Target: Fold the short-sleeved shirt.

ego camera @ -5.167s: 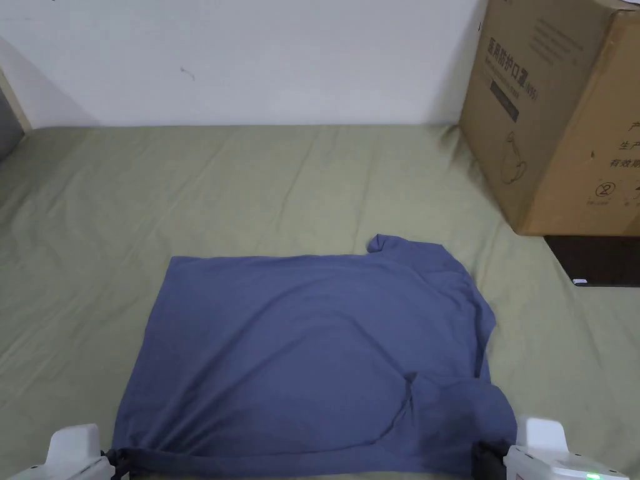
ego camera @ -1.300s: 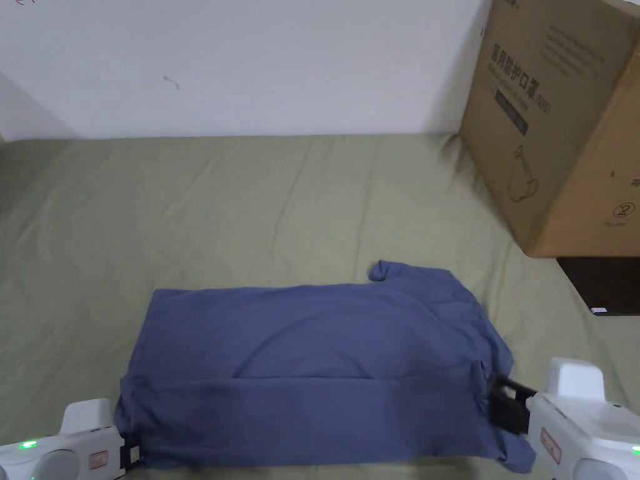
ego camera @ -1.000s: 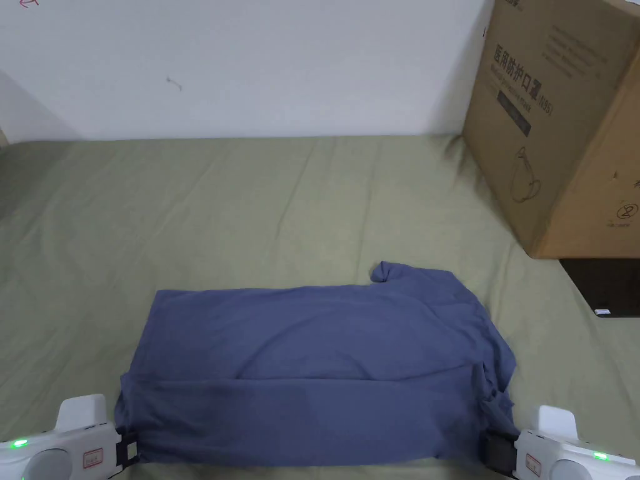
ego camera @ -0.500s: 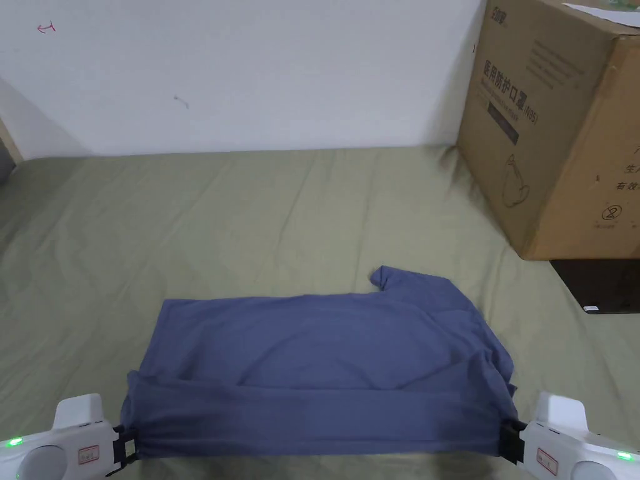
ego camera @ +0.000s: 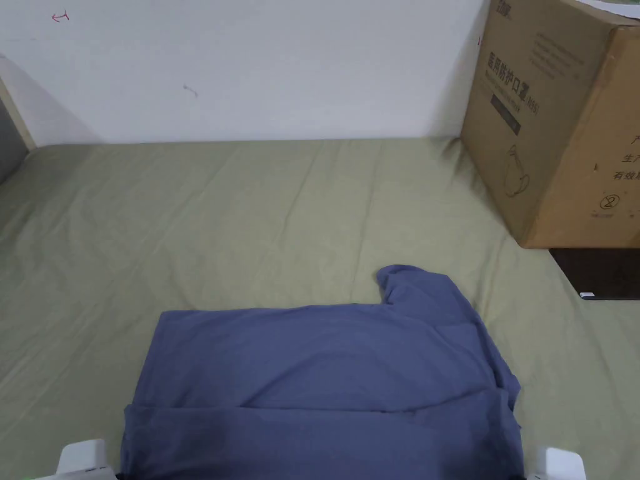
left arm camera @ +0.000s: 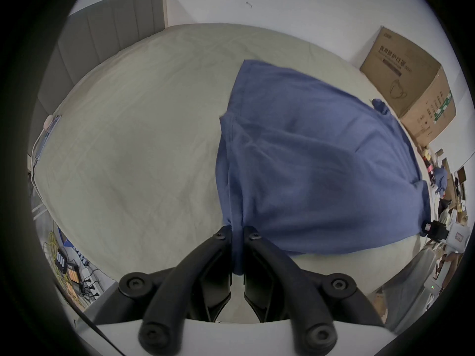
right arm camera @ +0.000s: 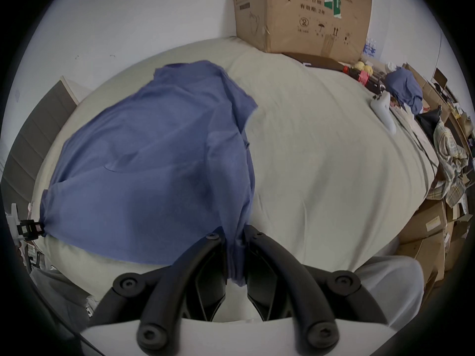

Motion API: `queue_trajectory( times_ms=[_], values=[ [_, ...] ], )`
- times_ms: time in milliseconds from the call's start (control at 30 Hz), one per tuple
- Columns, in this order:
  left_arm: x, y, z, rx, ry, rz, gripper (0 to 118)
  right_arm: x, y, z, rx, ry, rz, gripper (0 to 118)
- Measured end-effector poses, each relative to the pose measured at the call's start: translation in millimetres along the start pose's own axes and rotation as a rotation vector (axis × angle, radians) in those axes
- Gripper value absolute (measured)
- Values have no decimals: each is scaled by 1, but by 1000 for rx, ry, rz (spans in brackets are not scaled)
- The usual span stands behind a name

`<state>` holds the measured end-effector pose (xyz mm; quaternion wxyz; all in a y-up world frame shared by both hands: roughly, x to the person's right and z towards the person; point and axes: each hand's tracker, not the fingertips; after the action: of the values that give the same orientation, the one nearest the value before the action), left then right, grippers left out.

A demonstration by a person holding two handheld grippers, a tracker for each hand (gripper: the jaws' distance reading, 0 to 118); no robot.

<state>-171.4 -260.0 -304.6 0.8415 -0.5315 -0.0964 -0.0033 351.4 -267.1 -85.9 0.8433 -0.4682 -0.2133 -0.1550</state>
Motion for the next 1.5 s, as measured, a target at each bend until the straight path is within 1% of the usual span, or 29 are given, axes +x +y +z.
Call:
queue_trajectory(
  times_ms=[67, 100, 133, 200, 233, 267, 300, 367, 433, 533, 600, 700, 767, 800, 833, 867, 900, 933, 967, 1000, 1033, 1067, 1233, 1367, 1433, 1500],
  values=[
    [5, 0, 0, 2, 18, -2, 5, -1, 0, 5, 8, -3, -14, 10],
    [7, 2, 2, 1, 23, 3, 9, 6, 2, -4, 9, -2, -17, 12],
    [9, 3, 4, -1, 27, 0, 18, 7, 5, -2, 9, -1, -17, 18],
    [12, 8, 13, -3, 44, 2, 56, 6, 13, 9, 14, -16, -15, 58],
    [14, 11, 20, 3, 56, 11, 75, -1, 18, 24, 44, -14, -10, 74],
    [16, 15, 31, 45, 48, 36, 93, -4, 26, 37, 96, 12, -12, 86],
    [19, 20, 45, 112, 12, 50, 100, -7, 35, 51, 151, 31, -6, 87],
    [29, 34, 76, 249, -37, 49, 100, -18, 57, 82, 255, 41, 19, 87],
    [44, 49, 108, 359, -60, 21, 100, -30, 77, 111, 370, 52, 59, 87],
    [67, 66, 150, 561, -54, -41, 100, -51, 101, 156, 551, 80, 104, 87],
    [82, 76, 171, 660, -38, -83, 100, -64, 111, 178, 650, 84, 130, 87],
    [100, 84, 189, 773, -31, -108, 99, -82, 120, 200, 759, 82, 161, 86],
    [110, 84, 195, 843, -39, -123, 98, -93, 122, 207, 820, 56, 184, 86],
    [114, 83, 196, 866, -44, -131, 95, -97, 122, 209, 846, 45, 190, 84],
    [118, 83, 196, 890, -43, -134, 88, -102, 122, 211, 861, 32, 190, 81],
    [122, 82, 195, 895, -38, -131, 74, -105, 121, 212, 873, 28, 195, 74],
    [125, 81, 195, 905, -36, -135, 59, -109, 121, 216, 884, 27, 199, 64],
    [126, 79, 194, 920, -53, -153, 39, -112, 121, 217, 888, 27, 203, 48],
    [129, 79, 192, 925, -66, -160, 13, -115, 121, 216, 892, 26, 208, 19],
    [131, 80, 190, 919, -66, -158, 3, -117, 121, 215, 897, 19, 213, 2],
    [133, 80, 188, 914, -63, -151, 0, -116, 124, 211, 903, 16, 221, 2],
    [133, 82, 185, 901, -84, -160, 0, -116, 126, 209, 904, 28, 231, 1],
    [130, 107, 163, 832, -96, -135, 0, -119, 142, 194, 883, 42, 231, 0],
    [123, 145, 131, 751, -86, -146, 0, -123, 160, 176, 864, 44, 242, 0],
    [116, 169, 112, 675, -111, -143, 0, -125, 170, 166, 848, 47, 244, 0],
    [110, 194, 89, 616, -93, -163, 0, -126, 181, 155, 835, 46, 246, 0]
  ],
)
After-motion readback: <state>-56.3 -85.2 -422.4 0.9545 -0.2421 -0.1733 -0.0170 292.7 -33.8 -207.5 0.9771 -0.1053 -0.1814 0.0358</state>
